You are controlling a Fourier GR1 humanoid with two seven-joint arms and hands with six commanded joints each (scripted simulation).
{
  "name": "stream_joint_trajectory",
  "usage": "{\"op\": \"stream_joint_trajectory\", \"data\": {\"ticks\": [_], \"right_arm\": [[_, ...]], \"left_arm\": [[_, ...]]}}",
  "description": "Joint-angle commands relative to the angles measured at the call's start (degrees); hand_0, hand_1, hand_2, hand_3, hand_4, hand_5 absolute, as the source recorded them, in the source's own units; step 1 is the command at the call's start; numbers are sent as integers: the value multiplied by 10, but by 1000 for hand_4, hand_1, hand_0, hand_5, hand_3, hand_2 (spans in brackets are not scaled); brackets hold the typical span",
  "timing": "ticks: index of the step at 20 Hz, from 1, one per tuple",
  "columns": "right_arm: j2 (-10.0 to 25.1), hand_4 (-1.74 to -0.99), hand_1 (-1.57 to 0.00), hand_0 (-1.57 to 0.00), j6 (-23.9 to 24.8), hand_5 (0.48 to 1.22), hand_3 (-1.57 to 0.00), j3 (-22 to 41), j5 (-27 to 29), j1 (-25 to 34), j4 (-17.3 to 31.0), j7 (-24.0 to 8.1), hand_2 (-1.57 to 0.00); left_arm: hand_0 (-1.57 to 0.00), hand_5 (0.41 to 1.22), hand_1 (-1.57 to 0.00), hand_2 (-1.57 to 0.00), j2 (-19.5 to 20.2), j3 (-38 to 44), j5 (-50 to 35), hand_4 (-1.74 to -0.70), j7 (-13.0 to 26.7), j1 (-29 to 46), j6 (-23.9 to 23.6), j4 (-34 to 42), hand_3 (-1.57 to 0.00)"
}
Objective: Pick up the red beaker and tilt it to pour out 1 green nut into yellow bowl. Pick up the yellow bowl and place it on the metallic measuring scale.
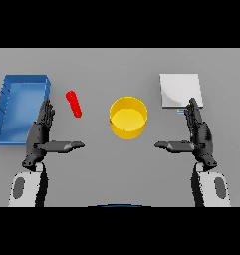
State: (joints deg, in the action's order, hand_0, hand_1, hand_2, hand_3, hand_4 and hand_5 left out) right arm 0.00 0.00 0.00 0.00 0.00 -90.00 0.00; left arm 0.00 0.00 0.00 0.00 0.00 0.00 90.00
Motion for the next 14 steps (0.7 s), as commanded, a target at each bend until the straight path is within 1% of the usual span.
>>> {"op": "stream_joint_trajectory", "data": {"ticks": [1, 5, 6, 7, 8, 9, 10, 11, 12, 14], "right_arm": [[0, -1245, 1, 1, 1, 681, 1, 0, 0, 1, 0, -1, 1], [-1, -1245, 1, 1, 2, 681, 1, 0, -1, 6, 4, -2, 1], [-3, -1245, 1, 1, 1, 681, 1, 2, 1, 2, -1, -2, 1], [22, -1245, 1, 1, 12, 681, 1, 25, -57, -18, -25, 40, 1], [34, -1242, 1, 1, 21, 678, 1, 41, -95, -30, -37, 54, 1], [39, -1239, 1, 1, 25, 679, 1, 53, -119, -42, -43, 66, 1], [42, -1235, 1, 1, 29, 679, 1, 62, -136, -42, -58, 58, 1], [42, -1235, 1, 1, 31, 678, 1, 67, -144, -45, -62, 51, 1], [40, -1235, 1, 1, 33, 678, 1, 72, -150, -51, -67, 55, 1], [45, -1245, 1, 1, 25, 681, 1, 71, -144, -55, -75, 54, 1]], "left_arm": [[1, 652, 1, 1, 0, 1, -1, -1204, 1, -1, -1, -1, 1], [1, 652, 1, 1, 4, 5, -3, -1204, 3, -9, 1, -7, 1], [1, 652, 1, 1, 4, 6, -3, -1204, -2, -8, 0, -9, 1], [1, 652, 1, 1, 21, -12, 24, -1204, -8, 8, 4, 14, 1], [1, 649, 1, 1, 30, -26, 42, -1207, -3, 19, 6, 31, 1], [1, 650, 1, 1, 34, -36, 51, -1212, -1, 36, 8, 54, 1], [1, 654, 1, 1, 38, -40, 58, -1218, 15, 30, 7, 56, 1], [1, 658, 1, 1, 39, -45, 61, -1223, 23, 36, 9, 63, 1], [1, 660, 1, 1, 41, -48, 64, -1224, 28, 40, 10, 69, 1], [1, 662, 1, 1, 42, -56, 68, -1230, 20, 45, 15, 76, 1]]}}
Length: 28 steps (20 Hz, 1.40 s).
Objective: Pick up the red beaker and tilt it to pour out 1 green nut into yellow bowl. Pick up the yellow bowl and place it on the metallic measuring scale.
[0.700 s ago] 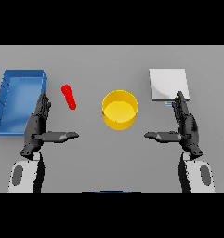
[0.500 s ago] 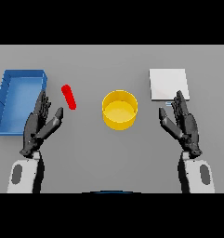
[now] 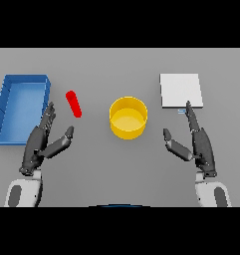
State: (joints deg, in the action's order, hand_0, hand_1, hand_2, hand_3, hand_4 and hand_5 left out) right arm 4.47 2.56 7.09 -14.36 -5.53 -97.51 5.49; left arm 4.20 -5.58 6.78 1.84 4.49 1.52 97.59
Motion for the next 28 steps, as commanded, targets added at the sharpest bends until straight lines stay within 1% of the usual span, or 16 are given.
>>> {"op": "stream_joint_trajectory", "data": {"ticks": [1, 4, 7, 8, 9, 11, 12, 13, 15, 17, 18, 20, 22, 24, 27, 28], "right_arm": [[-4, -1250, 1, 1, 1, 681, 1, 1, 1, -1, 1, -4, 1], [-7, -1275, 1, 1, -16, 680, 1, -1, 25, -2, 1, 3, 1], [-8, -1296, 1, 1, -16, 677, 1, -3, 28, -5, -4, 6, 1], [-5, -1304, 1, 1, -17, 678, 1, -5, 31, -7, -13, 8, 1], [-3, -1308, 1, 1, -15, 679, 1, -8, 31, -1, -12, -3, 1], [-7, -1321, 1, 1, -17, 683, 1, -8, 35, -7, -4, 3, 1], [-7, -1329, 1, 1, -16, 685, 1, -9, 36, -5, -9, 1, 1], [-4, -1331, 1, 1, -18, 686, 1, -12, 39, -10, -6, 7, 1], [-11, -1339, 1, 1, -14, 688, 1, -8, 36, -13, -8, 8, 1], [-6, -1338, 1, 1, -15, 688, 1, -12, 38, -8, -9, -3, 1], [-5, -1338, 1, 1, -17, 688, 1, -11, 39, -12, -10, 1, 1], [-7, -1336, 1, 1, -19, 688, 1, -14, 45, -4, -7, -6, 1], [-7, -1331, 1, 1, -13, 687, 1, -20, 43, 13, 11, -10, 1], [-6, -1329, 1, 1, -20, 684, 1, -18, 48, 12, 4, -7, 1], [-5, -1315, 1, 1, -16, 682, 1, -20, 46, 7, 1, -9, 1], [-7, -1311, 1, 1, -16, 682, 1, -16, 44, 4, -2, -6, 1]], "left_arm": [[1, 668, 1, 1, 0, -3, 7, -1239, 11, -7, -1, -8, 1], [1, 702, 1, 1, -1, 4, 3, -1301, 18, -44, 5, -53, 1], [1, 732, 1, 1, -11, 10, 1, -1370, 17, -94, 6, -101, 1], [1, 738, 1, 1, -4, 18, 1, -1377, 14, -105, 7, -120, 1], [1, 739, 1, 1, -3, 23, 5, -1379, 13, -123, 5, -145, 1], [1, 738, 1, 1, -9, 29, 10, -1376, 6, -146, -3, -186, 1], [1, 733, 1, 1, -8, 36, 12, -1369, 8, -161, -9, -205, 1], [1, 726, 1, 1, -10, 40, 13, -1359, -4, -170, -10, -228, 1], [1, 718, 1, 1, -10, 51, 9, -1345, -7, -194, -9, -266, 1], [1, 714, 1, 1, -10, 62, 6, -1333, -20, -226, -8, -308, 1], [1, 714, 1, 1, -13, 63, 6, -1330, -31, -233, -9, -320, 1], [1, 713, 1, 1, -12, 67, 6, -1321, -35, -251, -9, -335, 1], [1, 706, 1, 1, -11, 70, 10, -1315, -41, -270, -11, -359, 1], [1, 703, 1, 1, -9, 78, 10, -1311, -39, -295, -11, -388, 1], [1, 710, 1, 1, -11, 77, 8, -1322, -41, -305, -9, -391, 1], [1, 715, 1, 1, -12, 79, 9, -1332, -50, -309, -9, -402, 1]]}}
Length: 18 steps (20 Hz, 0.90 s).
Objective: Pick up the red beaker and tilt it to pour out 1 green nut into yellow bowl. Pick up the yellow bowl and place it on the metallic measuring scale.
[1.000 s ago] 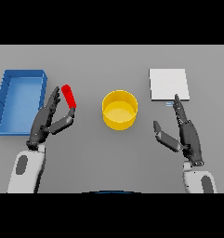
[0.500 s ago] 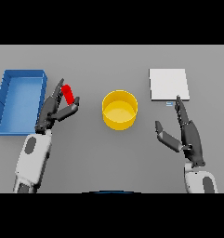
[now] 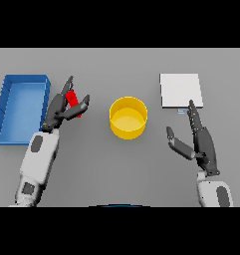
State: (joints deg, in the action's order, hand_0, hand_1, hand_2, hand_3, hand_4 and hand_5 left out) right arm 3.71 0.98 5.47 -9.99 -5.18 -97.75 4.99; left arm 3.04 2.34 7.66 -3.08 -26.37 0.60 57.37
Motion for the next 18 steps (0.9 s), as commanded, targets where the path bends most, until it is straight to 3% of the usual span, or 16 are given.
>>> {"op": "stream_joint_trajectory", "data": {"ticks": [1, 3, 4, 5, 7, 10, 12, 15, 18], "right_arm": [[3, -1305, 1, 1, -3, 681, 1, -5, 6, 0, 1, -3, 1], [4, -1295, 1, 1, -2, 683, 1, -2, 2, -4, -6, 1, 1], [7, -1291, 1, 1, -2, 684, 1, -1, -2, -3, -5, -2, 1], [5, -1289, 1, 1, 0, 684, 1, 0, -2, -2, -10, -5, 1], [5, -1285, 1, 1, -2, 683, 1, 2, -4, -7, -7, 0, 1], [5, -1290, 1, 1, 0, 684, 1, -2, -4, 0, 1, -5, 1], [-3, -1293, 1, 1, 0, 682, 1, 5, -5, 1, 1, 5, 1], [6, -1296, 1, 1, -7, 682, 1, -1, 1, -3, 6, 9, 1], [-2, -1274, 1, 1, -1, 674, 1, 8, -14, 3, 20, 20, 1]], "left_arm": [[1, 725, 1, 1, 1, 1, 1, -1343, -12, -7, 2, -8, 1], [1, 752, 1, -30, -3, 9, -6, -1389, -25, -12, -3, -18, -3], [-81, 770, -84, -122, -11, 10, -6, -1416, -28, -15, -9, -26, -75], [-253, 795, -276, -307, -13, 20, -12, -1444, -22, -22, -14, -37, -220], [-681, 949, -701, -715, -21, 22, -3, -1441, -24, -31, -39, -50, -706], [-1115, 1082, -1125, -1133, -23, 18, 21, -1443, -47, -38, -59, -61, -1128], [-1279, 1132, -1286, -1290, -30, 22, 24, -1447, -60, -42, -61, -69, -1288], [-1422, 1123, -1425, -1427, -33, 26, 14, -1591, -74, -46, -70, -67, -1426], [-1495, 1108, -1496, -1497, -27, 19, 4, -1664, -80, -45, -71, -50, -1497]]}}
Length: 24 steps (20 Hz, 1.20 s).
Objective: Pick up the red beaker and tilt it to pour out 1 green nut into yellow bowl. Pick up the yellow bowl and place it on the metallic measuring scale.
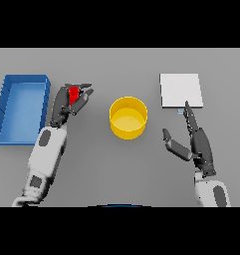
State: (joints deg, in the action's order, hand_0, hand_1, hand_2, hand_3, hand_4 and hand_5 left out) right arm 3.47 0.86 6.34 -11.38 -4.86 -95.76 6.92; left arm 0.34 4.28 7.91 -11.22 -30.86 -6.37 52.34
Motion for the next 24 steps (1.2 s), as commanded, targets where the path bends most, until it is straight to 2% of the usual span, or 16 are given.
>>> {"op": "stream_joint_trajectory", "data": {"ticks": [1, 4, 7, 9, 12, 15, 18, 21, 24], "right_arm": [[4, -1263, 1, 1, 2, 671, 1, -2, -2, 5, -1, -5, 1], [6, -1255, 1, 1, 3, 672, 1, -5, -1, 10, -8, -12, 1], [3, -1249, 1, 1, 8, 679, 1, 2, -13, 3, -7, 1, 1], [6, -1245, 1, 1, 13, 688, 1, 4, -23, 2, -14, -6, 1], [8, -1243, 1, 1, 11, 696, 1, 5, -22, -1, -21, -13, 1], [6, -1243, 1, 1, 10, 710, 1, 13, -29, -17, -32, -15, 1], [10, -1254, 1, 1, 8, 717, 1, 8, -25, -10, -34, -21, 1], [6, -1267, 1, 1, 6, 720, 1, 9, -21, -5, -30, -20, 1], [7, -1268, 1, 1, 5, 722, 1, 7, -17, -5, -33, -21, 1]], "left_arm": [[-1510, 1103, -1511, -1512, 3, -3, 0, -1679, 8, -1, -6, 12, -1512], [-1540, 1097, -1540, -1541, 10, -23, 4, -1709, 13, 0, -16, 49, -1541], [-1555, 1107, -1555, -1556, 40, -67, 37, -1725, 55, -5, -10, 96, -1555], [-1561, 1119, -1561, -1561, 68, -119, 82, -1731, 97, -18, 9, 121, -1561], [-1563, 1117, -1563, -1563, 90, -163, 112, -1733, 127, -25, 28, 135, -1563], [-1563, 1113, -1563, -1563, 100, -183, 119, -1733, 135, -29, 32, 137, -1563], [-1567, 1112, -1567, -1567, 126, -240, 183, -1737, 154, -64, 36, 119, -1567], [-1569, 1134, -1569, -1569, 154, -310, 260, -1739, 157, -115, 50, 92, -1569], [-1570, 1177, -1570, -1570, 163, -366, 313, -1740, 158, -160, 68, 62, -1570]]}}
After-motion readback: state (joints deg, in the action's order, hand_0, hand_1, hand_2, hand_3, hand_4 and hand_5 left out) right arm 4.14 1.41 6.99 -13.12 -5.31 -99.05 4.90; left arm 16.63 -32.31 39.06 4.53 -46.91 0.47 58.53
